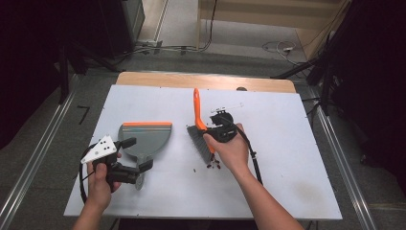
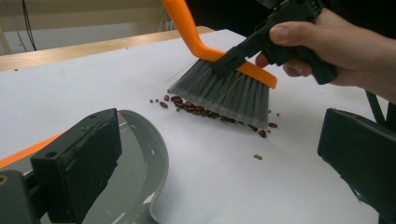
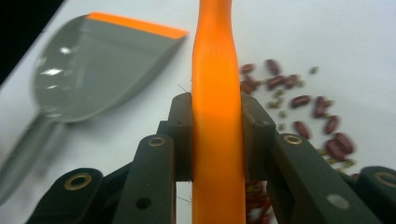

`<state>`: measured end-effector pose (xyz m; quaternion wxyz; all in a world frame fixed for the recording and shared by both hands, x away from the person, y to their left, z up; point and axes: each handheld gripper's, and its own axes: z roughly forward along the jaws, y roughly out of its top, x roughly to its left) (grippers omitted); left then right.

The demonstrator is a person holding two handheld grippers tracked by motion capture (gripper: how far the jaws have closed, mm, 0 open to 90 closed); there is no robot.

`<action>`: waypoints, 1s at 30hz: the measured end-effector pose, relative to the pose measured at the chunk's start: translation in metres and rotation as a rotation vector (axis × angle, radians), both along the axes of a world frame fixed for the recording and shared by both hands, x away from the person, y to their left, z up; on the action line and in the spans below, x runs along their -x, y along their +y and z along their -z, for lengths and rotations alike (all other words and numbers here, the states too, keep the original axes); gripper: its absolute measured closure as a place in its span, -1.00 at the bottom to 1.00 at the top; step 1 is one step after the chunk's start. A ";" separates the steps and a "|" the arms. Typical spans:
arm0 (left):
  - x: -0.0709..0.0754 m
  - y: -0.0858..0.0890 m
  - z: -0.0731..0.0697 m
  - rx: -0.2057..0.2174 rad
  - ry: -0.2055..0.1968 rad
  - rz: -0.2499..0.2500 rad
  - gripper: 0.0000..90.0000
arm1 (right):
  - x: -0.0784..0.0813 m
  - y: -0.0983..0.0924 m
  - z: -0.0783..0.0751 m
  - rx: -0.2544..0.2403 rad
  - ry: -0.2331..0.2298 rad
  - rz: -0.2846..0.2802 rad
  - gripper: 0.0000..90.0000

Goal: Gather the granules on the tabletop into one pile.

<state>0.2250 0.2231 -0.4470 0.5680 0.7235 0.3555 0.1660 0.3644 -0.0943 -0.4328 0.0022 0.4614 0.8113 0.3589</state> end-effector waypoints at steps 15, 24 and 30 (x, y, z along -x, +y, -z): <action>0.001 0.001 0.000 0.002 0.000 -0.002 -1.00 | 0.027 0.012 0.025 0.040 -0.001 -0.125 0.53; 0.000 -0.001 0.000 -0.004 0.001 0.001 -1.00 | 0.004 -0.018 0.024 0.070 -0.042 -0.068 0.52; 0.000 0.000 0.000 -0.001 0.002 -0.003 -1.00 | 0.001 -0.024 0.015 0.076 -0.048 -0.048 0.53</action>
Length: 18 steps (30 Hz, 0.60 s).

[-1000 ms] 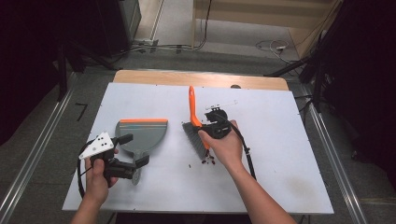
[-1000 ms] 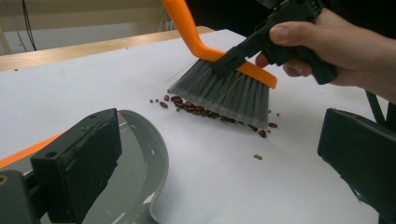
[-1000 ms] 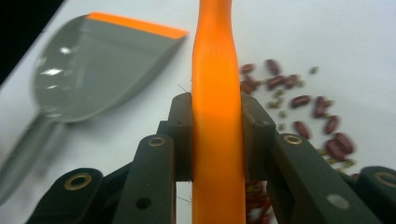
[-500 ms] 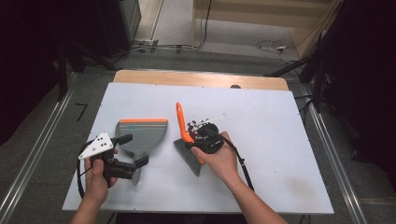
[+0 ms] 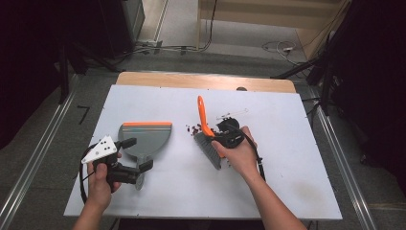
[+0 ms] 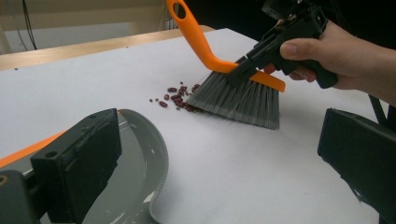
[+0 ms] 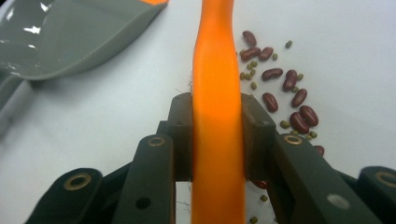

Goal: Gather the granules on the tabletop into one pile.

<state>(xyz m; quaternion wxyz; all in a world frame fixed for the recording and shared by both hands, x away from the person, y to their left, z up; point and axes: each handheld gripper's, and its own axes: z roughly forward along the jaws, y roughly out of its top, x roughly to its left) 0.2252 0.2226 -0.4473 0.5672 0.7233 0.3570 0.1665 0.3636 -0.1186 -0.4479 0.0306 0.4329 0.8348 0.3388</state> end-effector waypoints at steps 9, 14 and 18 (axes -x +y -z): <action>0.000 0.000 0.000 -0.001 -0.001 0.002 -1.00 | -0.014 0.038 -0.015 -0.064 0.009 0.056 0.53; 0.000 0.003 0.000 0.007 0.000 -0.001 -1.00 | -0.037 0.063 -0.002 -0.096 0.074 0.123 0.53; 0.000 0.004 0.001 0.008 0.003 0.000 -1.00 | -0.049 0.071 0.007 -0.084 0.074 0.183 0.53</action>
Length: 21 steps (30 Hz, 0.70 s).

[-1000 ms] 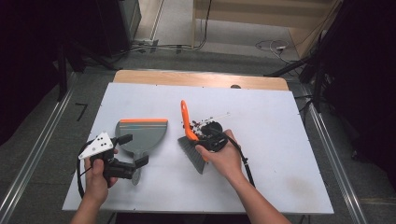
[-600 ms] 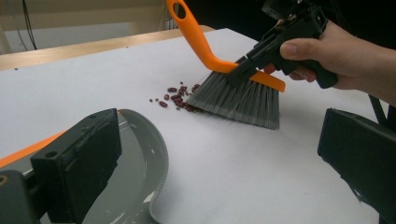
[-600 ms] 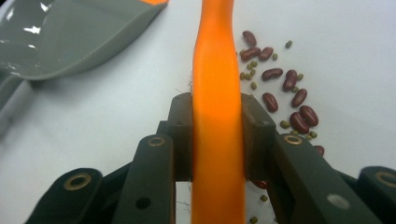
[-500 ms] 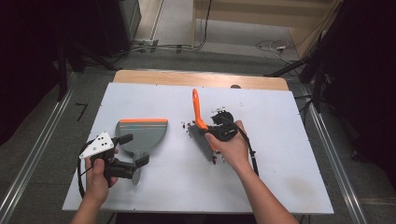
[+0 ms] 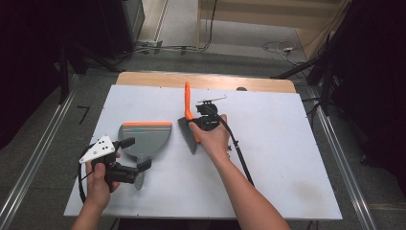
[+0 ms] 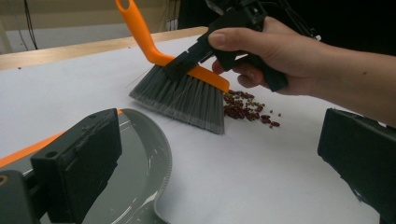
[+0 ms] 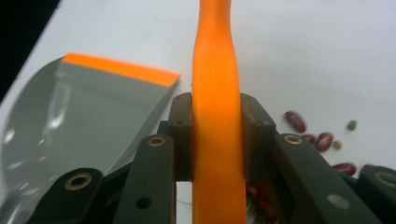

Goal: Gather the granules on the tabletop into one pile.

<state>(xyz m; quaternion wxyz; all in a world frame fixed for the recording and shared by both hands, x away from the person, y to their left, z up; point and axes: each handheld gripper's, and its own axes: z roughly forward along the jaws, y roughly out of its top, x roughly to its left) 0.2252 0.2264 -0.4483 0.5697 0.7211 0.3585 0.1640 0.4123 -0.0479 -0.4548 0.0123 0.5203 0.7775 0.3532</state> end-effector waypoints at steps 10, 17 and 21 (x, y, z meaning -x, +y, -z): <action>0.001 -0.005 0.000 -0.009 0.003 0.012 -1.00 | -0.001 -0.025 0.005 0.032 -0.006 0.105 0.52; 0.001 -0.009 0.001 -0.015 0.005 0.017 -1.00 | 0.003 -0.053 0.005 0.041 -0.002 0.146 0.51; 0.001 -0.009 0.002 -0.017 0.007 0.018 -1.00 | 0.006 -0.064 0.005 0.043 -0.002 0.154 0.51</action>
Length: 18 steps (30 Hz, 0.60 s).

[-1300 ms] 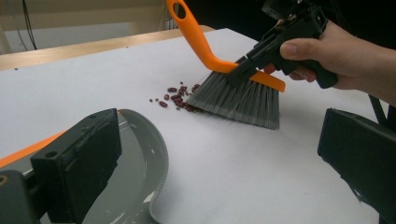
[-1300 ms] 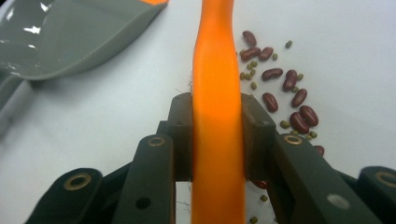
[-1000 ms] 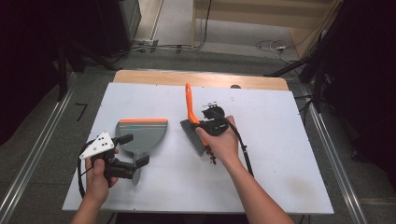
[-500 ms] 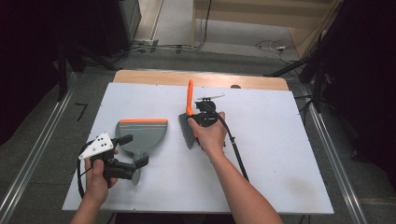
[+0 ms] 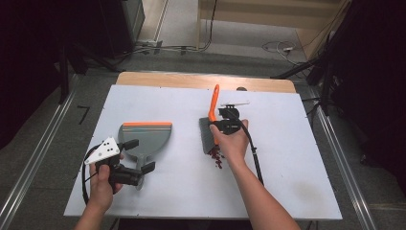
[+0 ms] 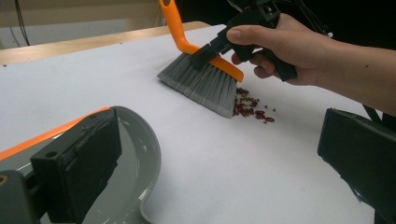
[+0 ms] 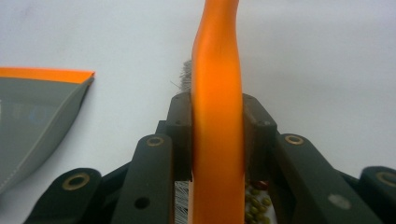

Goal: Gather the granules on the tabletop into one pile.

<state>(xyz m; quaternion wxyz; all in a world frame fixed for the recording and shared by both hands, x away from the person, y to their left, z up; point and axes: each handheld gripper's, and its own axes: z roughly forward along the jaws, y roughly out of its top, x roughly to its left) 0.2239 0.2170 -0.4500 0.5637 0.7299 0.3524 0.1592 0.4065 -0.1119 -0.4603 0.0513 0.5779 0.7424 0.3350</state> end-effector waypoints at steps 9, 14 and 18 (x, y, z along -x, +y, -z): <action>-0.001 0.001 0.000 0.001 0.000 -0.002 -1.00 | 0.004 -0.015 -0.001 -0.045 -0.010 -0.015 0.51; -0.001 0.001 0.000 0.003 0.000 -0.003 -1.00 | 0.008 -0.011 -0.014 -0.095 -0.042 -0.095 0.52; -0.001 0.001 0.000 0.004 0.002 -0.004 -1.00 | 0.007 -0.004 -0.035 -0.023 -0.124 -0.198 0.52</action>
